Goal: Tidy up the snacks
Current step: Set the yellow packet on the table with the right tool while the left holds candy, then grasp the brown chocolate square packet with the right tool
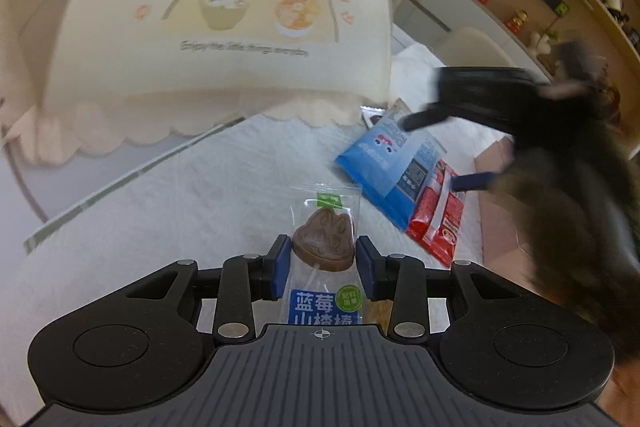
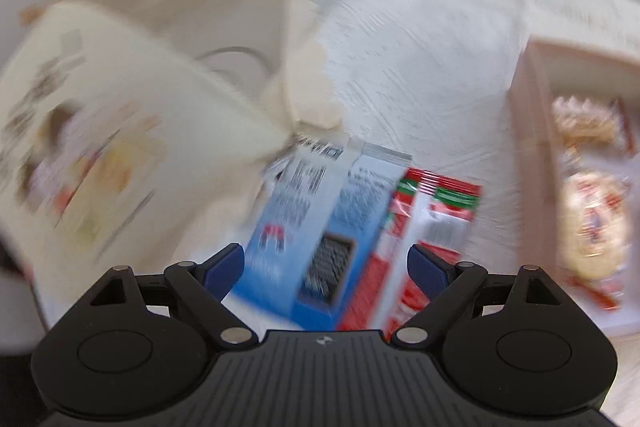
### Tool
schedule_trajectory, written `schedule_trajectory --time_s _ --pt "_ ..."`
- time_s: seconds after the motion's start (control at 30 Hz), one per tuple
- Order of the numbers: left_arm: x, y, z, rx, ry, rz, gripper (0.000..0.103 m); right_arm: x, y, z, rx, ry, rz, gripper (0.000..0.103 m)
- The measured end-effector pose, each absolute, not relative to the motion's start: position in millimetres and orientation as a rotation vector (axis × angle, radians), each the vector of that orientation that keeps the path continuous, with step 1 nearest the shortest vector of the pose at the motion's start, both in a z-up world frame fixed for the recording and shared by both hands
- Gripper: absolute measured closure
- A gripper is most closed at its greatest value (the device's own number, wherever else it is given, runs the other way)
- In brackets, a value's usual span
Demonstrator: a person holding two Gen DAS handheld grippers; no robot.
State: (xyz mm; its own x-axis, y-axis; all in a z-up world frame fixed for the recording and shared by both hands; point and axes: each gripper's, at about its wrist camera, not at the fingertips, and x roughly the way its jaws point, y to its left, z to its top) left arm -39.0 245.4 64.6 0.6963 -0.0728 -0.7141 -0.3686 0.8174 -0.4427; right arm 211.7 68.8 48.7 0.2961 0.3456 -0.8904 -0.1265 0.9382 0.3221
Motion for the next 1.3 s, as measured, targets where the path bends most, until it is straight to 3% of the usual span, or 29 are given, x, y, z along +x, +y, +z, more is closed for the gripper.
schedule_trajectory --time_s 0.1,0.23,0.33,0.4,0.5,0.53,0.57,0.83,0.9,0.97,1.03,1.27,1.3 --pt "-56 248 65 -0.627 0.793 0.204 0.063 221 93 29 0.212 1.242 0.284 0.013" --pt "-68 251 60 -0.668 0.804 0.233 0.063 211 134 22 -0.054 1.204 0.321 0.004" --pt "-71 249 61 -0.699 0.803 0.236 0.063 197 132 20 -0.148 1.153 0.394 0.006" --pt "-71 245 67 -0.701 0.798 0.221 0.063 186 120 24 -0.174 1.155 0.457 0.014" --pt "-70 233 76 -0.698 0.804 0.171 0.063 165 87 41 -0.117 1.188 0.577 0.041" --pt "-69 227 78 -0.700 0.809 0.146 0.062 157 76 45 -0.103 1.207 0.618 0.078" --pt "-69 221 81 -0.697 0.813 0.126 0.063 150 66 50 -0.094 1.231 0.661 0.091" --pt "-59 172 79 -0.662 0.867 0.014 0.062 103 -13 80 -0.185 1.104 0.725 0.090" --pt "-58 173 76 -0.668 0.870 0.033 0.062 105 -6 88 -0.228 1.029 0.709 0.081" --pt "-60 176 75 -0.684 0.860 0.042 0.062 112 8 89 -0.269 0.944 0.710 0.052" --pt "-65 181 76 -0.699 0.845 0.050 0.062 132 30 84 -0.275 0.884 0.694 0.040" --pt "-76 218 64 -0.776 0.821 0.109 0.062 227 91 26 -0.120 0.968 0.587 0.040" --pt "-76 222 61 -0.788 0.822 0.119 0.062 236 96 21 -0.096 0.975 0.568 0.036"
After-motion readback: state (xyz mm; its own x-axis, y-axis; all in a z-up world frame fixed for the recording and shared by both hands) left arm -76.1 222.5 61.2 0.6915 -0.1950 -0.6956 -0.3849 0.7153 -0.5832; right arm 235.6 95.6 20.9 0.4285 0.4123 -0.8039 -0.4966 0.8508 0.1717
